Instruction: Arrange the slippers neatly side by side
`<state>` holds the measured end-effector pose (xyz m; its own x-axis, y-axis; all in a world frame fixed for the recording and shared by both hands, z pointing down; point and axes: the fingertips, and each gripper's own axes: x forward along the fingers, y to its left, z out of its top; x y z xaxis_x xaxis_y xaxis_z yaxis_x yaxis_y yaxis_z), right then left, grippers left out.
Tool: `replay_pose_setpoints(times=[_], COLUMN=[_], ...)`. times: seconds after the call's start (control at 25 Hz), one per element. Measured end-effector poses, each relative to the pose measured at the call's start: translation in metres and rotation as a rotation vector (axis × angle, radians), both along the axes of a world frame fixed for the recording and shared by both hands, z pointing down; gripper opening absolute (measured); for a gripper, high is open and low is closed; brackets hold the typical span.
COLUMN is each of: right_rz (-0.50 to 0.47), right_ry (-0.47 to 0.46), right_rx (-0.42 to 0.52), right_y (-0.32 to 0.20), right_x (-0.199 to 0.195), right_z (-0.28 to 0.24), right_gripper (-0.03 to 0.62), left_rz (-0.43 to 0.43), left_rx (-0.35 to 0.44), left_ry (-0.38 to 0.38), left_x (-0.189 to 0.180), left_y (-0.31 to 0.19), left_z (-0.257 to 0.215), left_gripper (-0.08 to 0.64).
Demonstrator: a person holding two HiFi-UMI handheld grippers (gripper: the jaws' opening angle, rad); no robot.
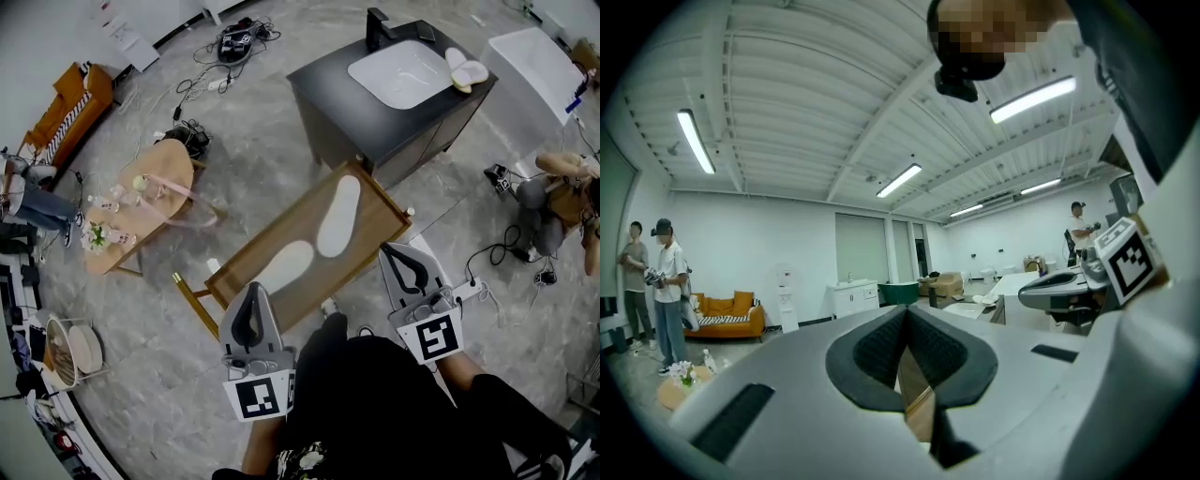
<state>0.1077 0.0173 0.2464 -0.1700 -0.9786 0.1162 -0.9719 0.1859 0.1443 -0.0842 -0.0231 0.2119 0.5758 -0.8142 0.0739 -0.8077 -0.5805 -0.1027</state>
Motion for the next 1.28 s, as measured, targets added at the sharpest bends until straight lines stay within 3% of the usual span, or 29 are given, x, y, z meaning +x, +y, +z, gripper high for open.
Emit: replay_pose_setpoints(times=[0.4, 0.8, 1.28], right_rz=[-0.017, -0.001, -0.15], right_ry=[0.072, 0.072, 0.051], right_rx=[-0.009, -0.046, -0.156], right_y=[-0.041, -0.068, -0.103], right_x=[-0.022, -0.032, -0.023], right_z=[-0.003, 0.004, 0.03], right_gripper=[-0.002, -0.002, -0.002], left_rz=[0.023, 0.056, -0.001], left_rx=[-0.013, -0.062, -0.17], left_ry=[0.045, 0.078, 0.019], left_x=[-0.01, -0.011, 0.01], left_y=[-0.045, -0.076, -0.095], left_z=[0.008, 0.029, 0.059], left_gripper=[0.0, 0.0, 0.0])
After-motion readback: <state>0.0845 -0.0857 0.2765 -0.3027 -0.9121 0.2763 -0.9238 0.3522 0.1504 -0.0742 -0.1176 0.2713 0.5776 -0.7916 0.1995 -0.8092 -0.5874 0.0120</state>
